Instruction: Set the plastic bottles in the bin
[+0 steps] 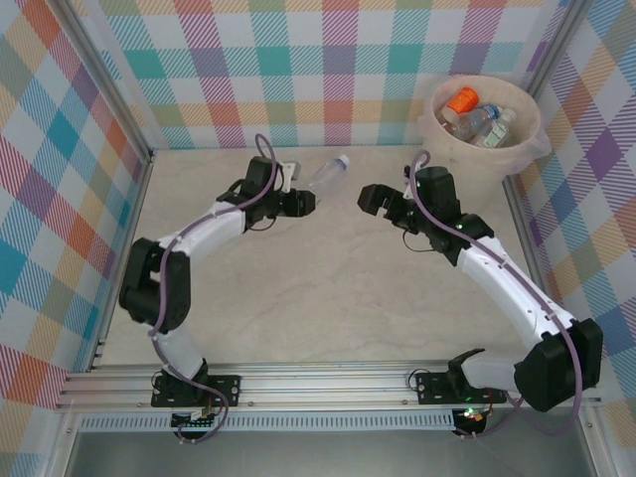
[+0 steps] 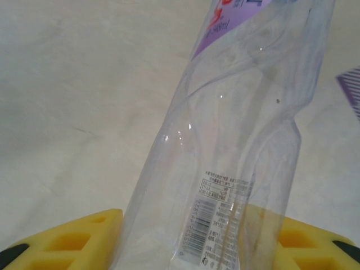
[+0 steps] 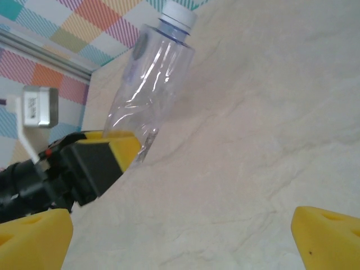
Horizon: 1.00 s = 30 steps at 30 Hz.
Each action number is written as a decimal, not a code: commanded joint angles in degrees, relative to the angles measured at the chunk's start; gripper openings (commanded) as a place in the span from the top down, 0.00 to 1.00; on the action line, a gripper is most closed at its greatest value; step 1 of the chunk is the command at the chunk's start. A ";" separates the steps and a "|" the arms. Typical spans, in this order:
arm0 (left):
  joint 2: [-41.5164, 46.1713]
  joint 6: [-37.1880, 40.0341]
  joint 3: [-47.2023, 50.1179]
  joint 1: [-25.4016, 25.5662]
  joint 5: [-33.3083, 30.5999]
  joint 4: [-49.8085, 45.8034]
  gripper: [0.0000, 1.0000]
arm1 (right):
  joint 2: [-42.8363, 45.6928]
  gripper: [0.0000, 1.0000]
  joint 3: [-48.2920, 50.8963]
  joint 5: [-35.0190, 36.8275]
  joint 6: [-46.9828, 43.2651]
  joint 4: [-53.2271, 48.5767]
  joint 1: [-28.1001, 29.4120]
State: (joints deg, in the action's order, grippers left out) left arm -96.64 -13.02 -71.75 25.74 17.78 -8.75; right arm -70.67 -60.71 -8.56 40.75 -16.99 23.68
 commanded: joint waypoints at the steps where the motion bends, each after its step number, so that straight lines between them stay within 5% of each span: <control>1: 6.57 -6.96 4.95 1.69 1.00 2.99 0.50 | 1.63 0.00 2.23 -5.85 8.05 7.26 -0.34; 8: 16.64 -18.68 13.93 3.42 8.87 10.75 0.49 | -2.71 0.00 4.37 -17.50 12.14 20.48 -0.09; 13: 20.34 -22.45 16.61 5.21 13.82 12.37 0.49 | -3.64 0.00 6.94 -11.82 14.53 26.53 0.82; 19: 21.67 -23.07 17.49 7.70 15.88 12.97 0.49 | -7.76 0.00 8.05 -19.03 18.12 42.01 0.93; 22: 21.55 -23.20 17.52 7.90 15.88 13.65 0.49 | -8.60 0.00 7.54 -18.25 18.01 42.07 1.27; 30: 20.42 -23.68 17.69 8.18 16.46 15.97 0.49 | -7.08 0.31 8.41 -17.28 15.62 41.59 1.45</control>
State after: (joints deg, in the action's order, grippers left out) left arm -76.64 -36.32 -54.57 33.26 32.56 3.44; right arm -79.13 -52.58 -25.21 57.60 22.00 24.84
